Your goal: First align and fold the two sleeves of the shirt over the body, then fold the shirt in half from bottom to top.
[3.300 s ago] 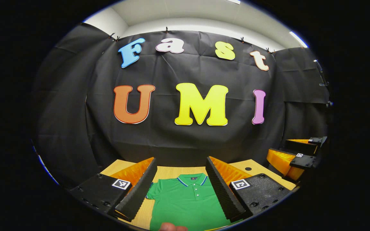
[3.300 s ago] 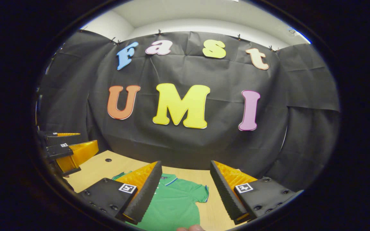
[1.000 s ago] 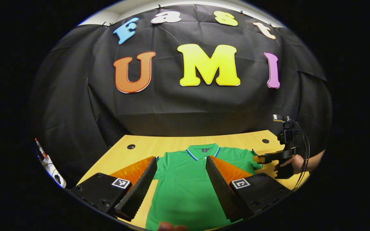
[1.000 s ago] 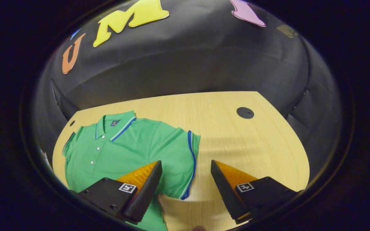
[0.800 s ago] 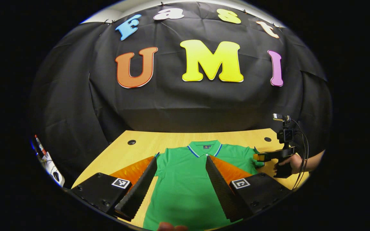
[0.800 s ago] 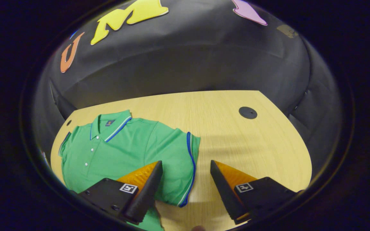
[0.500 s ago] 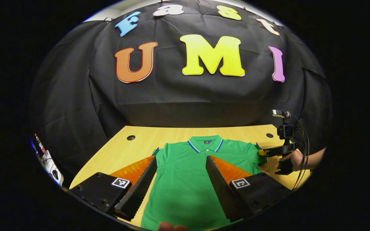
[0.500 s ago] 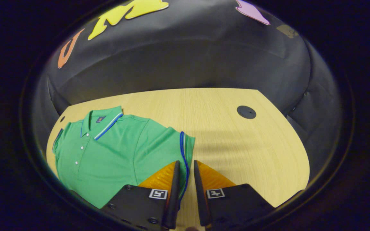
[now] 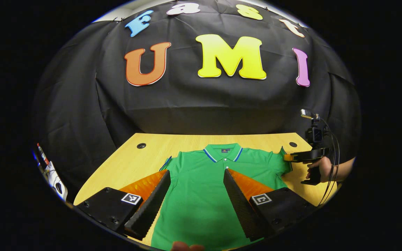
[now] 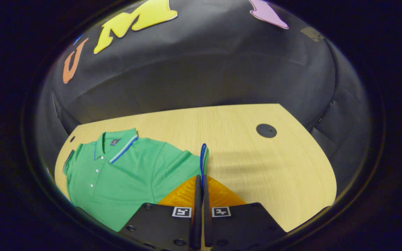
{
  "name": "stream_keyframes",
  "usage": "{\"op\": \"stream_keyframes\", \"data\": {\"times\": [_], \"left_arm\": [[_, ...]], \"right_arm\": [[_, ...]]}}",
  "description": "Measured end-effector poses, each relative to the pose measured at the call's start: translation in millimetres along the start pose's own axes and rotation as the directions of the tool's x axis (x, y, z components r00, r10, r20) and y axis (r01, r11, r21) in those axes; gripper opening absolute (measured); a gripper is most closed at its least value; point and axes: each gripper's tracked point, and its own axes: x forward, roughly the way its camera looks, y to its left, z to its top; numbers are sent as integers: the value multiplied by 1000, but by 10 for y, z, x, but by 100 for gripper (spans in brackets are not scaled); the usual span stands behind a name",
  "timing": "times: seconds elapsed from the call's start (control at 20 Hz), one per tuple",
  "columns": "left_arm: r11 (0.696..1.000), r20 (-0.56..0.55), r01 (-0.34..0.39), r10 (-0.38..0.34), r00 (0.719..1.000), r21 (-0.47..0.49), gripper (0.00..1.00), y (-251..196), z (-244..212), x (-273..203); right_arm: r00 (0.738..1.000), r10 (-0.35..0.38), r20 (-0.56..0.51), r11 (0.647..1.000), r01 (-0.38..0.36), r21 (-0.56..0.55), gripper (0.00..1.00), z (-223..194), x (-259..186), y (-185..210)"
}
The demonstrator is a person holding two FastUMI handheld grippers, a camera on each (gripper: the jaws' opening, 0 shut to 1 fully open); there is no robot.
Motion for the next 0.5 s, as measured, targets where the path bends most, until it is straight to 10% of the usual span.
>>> {"op": "stream_keyframes", "data": {"times": [0.5], "left_arm": [[998, 13, -64, 65, 998, -20, 100, 439, 34, -211]], "right_arm": [[982, 187, 13, 978, -184, -100, 7, 138, -325, 1302]]}}
